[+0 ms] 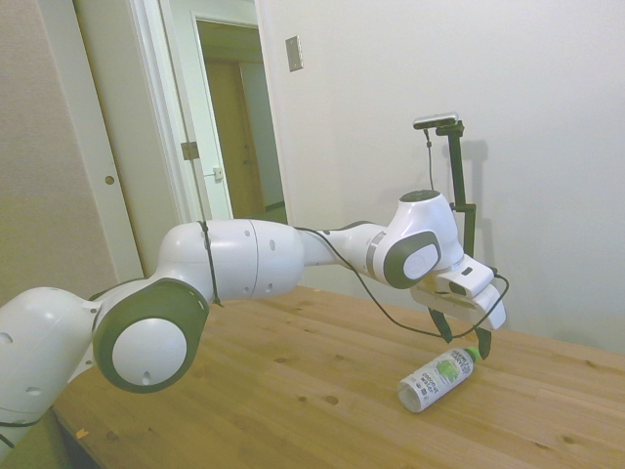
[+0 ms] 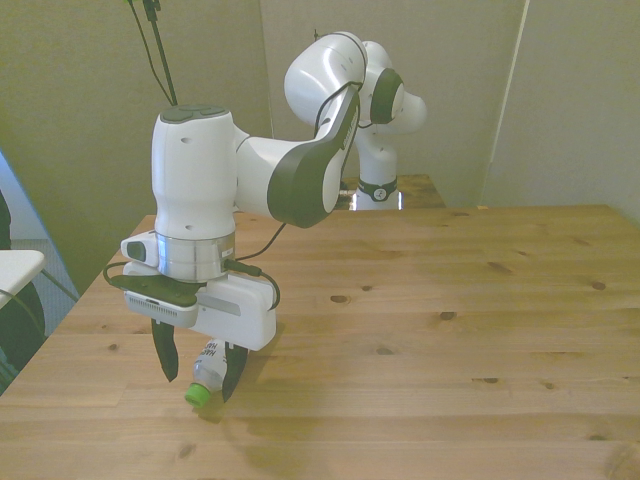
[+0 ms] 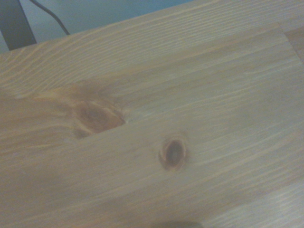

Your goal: Stand the water bottle

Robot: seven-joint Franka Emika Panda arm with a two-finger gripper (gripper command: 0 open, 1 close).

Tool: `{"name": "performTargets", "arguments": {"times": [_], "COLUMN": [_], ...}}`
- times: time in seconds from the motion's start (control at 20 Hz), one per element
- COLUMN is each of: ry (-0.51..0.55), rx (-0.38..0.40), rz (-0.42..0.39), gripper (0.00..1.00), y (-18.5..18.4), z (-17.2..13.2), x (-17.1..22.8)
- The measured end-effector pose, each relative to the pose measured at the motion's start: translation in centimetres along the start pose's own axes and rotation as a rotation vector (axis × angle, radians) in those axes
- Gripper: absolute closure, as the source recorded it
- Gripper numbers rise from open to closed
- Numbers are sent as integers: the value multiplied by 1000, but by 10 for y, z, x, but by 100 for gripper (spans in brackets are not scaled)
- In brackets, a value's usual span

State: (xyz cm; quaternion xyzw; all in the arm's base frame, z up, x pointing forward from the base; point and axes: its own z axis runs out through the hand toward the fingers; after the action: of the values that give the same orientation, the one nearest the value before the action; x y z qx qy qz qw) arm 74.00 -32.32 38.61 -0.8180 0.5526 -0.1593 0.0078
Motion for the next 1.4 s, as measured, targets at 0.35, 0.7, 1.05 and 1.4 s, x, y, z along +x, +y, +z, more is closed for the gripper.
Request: {"name": "performTargets", "arguments": {"times": [0.35,0.7,1.05,1.4], "ry": [-6,-19,-20,-41], "rx": [-26,-46,-48,-67], "rz": [-9,-8,-2,-2], "gripper": [100,100,100,100], "y": [-3,-2,-3,-2], "z": [16,20,22,22], "x": [-7,-8,-9,-11]}}
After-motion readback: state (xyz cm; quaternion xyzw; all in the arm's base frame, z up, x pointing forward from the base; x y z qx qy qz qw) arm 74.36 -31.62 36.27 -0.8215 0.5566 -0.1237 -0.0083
